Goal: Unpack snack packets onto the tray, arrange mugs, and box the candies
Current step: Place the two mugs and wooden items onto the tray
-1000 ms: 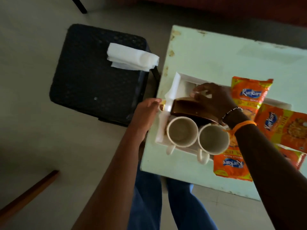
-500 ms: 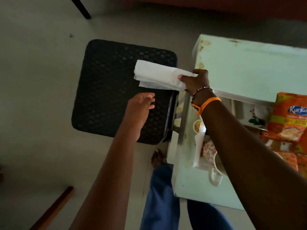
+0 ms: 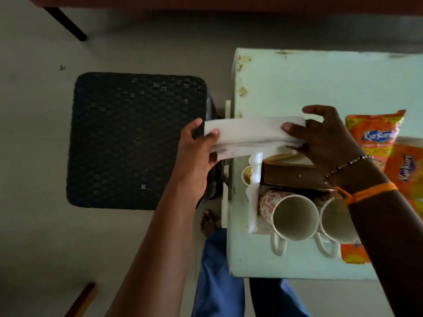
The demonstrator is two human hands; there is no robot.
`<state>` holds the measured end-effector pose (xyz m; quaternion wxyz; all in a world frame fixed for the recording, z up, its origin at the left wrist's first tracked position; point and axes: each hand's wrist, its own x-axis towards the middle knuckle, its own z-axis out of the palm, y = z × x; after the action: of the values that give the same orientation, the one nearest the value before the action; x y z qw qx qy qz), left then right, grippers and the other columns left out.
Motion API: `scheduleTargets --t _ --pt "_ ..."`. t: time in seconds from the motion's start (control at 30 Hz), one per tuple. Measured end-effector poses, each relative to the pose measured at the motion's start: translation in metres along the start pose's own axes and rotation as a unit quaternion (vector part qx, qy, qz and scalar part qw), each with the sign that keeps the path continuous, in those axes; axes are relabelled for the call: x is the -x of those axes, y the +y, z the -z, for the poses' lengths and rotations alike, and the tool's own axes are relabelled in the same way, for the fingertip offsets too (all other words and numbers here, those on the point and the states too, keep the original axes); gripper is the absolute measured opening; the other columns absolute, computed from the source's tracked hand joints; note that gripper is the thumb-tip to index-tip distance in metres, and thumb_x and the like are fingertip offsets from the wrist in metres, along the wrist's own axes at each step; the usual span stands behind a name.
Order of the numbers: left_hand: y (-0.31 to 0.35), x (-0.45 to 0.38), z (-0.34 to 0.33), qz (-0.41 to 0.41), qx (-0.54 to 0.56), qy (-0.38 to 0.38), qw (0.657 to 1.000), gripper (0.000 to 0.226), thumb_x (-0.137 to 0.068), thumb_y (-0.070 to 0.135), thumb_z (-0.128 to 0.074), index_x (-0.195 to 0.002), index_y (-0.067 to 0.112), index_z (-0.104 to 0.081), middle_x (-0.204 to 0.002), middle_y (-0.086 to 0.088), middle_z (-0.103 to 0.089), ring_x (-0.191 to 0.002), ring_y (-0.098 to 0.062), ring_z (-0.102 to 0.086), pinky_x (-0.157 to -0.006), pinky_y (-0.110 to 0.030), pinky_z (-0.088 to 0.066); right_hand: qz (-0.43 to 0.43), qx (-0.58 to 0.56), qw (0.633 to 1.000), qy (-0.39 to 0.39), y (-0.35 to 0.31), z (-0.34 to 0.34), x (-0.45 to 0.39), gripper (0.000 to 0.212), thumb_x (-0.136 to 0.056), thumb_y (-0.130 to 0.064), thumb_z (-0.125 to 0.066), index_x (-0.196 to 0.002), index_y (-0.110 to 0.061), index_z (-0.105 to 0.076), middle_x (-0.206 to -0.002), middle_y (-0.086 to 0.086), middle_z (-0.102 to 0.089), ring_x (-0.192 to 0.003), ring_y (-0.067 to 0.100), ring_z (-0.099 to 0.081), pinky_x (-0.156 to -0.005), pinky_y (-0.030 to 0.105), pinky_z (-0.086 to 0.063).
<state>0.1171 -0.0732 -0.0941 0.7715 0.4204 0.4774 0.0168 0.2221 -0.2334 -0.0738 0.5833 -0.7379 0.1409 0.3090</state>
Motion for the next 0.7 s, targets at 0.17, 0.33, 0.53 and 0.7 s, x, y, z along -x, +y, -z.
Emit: scheduleTargets --t 0.17,0.33,0.53,0.7 --pt "-0.039 0.026 -0.027 -0.041 -0.115 0.013 0.992 0.033 -0.081 0.012 -0.064 -0.101 0.030 -0.046 -0.095 0.004 -0.062 -0.080 -0.006 -0.067 -0.061 -0.023 -0.055 0.085 0.192 0.974 0.081 0.028 0.056 0.023 0.045 -0.072 -0.009 -0.073 -0.100 -0.019 -0.039 -0.097 0.004 -0.050 -0.089 0.022 -0.050 -0.067 0.038 -0.044" --pt "-0.076 0.046 -0.049 -0.078 -0.279 0.025 0.957 0.013 -0.080 0.016 -0.065 -0.076 0.026 -0.058 -0.087 0.002 -0.063 -0.096 -0.026 -0.063 -0.084 -0.047 -0.055 0.093 0.331 0.935 0.083 0.051 0.092 0.040 0.016 -0.077 -0.009 -0.068 -0.092 -0.011 -0.063 -0.115 0.019 -0.057 -0.089 0.025 -0.053 -0.079 0.027 -0.041" --pt "-0.085 0.052 -0.060 -0.058 -0.312 0.025 0.948 0.010 -0.082 0.015 -0.063 -0.078 0.022 -0.069 -0.083 -0.005 -0.068 -0.089 -0.025 -0.066 -0.088 -0.047 -0.054 0.071 0.377 0.918 0.101 0.057 0.113 0.050 0.019 -0.081 -0.020 -0.064 -0.093 -0.005 -0.069 -0.110 0.016 -0.064 -0.094 0.024 -0.058 -0.076 0.025 -0.038" --pt "-0.081 0.052 -0.071 -0.026 -0.325 0.001 0.945 0.019 -0.086 0.014 -0.056 -0.094 0.012 -0.072 -0.087 -0.009 -0.069 -0.094 -0.027 -0.066 -0.093 -0.044 -0.052 0.045 0.372 0.921 0.108 0.059 0.119 0.046 0.025 -0.086 -0.022 -0.058 -0.095 -0.001 -0.070 -0.105 0.023 -0.068 -0.100 0.035 -0.059 -0.078 0.031 -0.043"
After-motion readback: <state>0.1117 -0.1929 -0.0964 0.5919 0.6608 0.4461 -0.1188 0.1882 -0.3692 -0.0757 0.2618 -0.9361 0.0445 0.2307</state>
